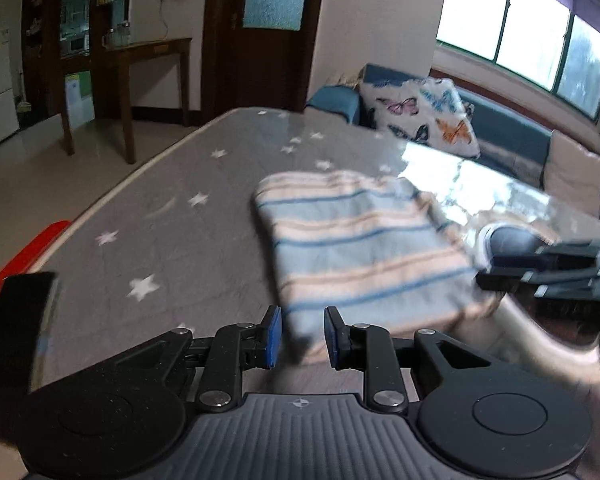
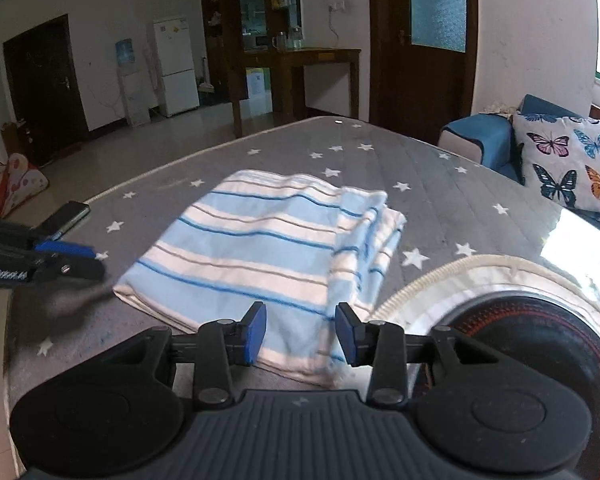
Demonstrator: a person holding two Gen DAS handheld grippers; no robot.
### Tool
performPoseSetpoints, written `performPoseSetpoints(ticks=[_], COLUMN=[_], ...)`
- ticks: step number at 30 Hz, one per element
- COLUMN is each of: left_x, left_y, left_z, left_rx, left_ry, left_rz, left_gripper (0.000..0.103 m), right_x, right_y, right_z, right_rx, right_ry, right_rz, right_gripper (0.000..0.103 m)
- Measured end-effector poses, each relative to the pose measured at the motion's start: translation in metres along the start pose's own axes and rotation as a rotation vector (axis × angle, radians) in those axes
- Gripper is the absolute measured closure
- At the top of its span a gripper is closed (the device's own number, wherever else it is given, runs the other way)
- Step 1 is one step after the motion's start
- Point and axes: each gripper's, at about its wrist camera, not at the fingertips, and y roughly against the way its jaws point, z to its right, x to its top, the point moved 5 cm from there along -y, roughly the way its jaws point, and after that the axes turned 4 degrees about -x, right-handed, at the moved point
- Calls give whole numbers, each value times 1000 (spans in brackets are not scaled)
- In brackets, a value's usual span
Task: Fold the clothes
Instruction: 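Press the folded shirt flat with both grippers and open them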
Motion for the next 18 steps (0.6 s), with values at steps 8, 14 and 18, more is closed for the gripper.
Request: performPoseSetpoints(ticks=[8, 14, 18], left_x=[-17, -14, -14], left_y=[-27, -9, -5], left_z=[-2, -9, 0], left_rx=[7, 15, 6], left_ry=[-92, -63, -48], left_rz=[-93, -63, -57], left_gripper=[83, 82, 76], right_x=[-15, -16, -11], right_y=[-18, -12, -4], right_z=[-4, 1, -3], right_rx=[-19, -20, -13], right_ry=[46, 39, 29], right_rz=[-65, -58, -38], right_gripper=[65, 65, 64])
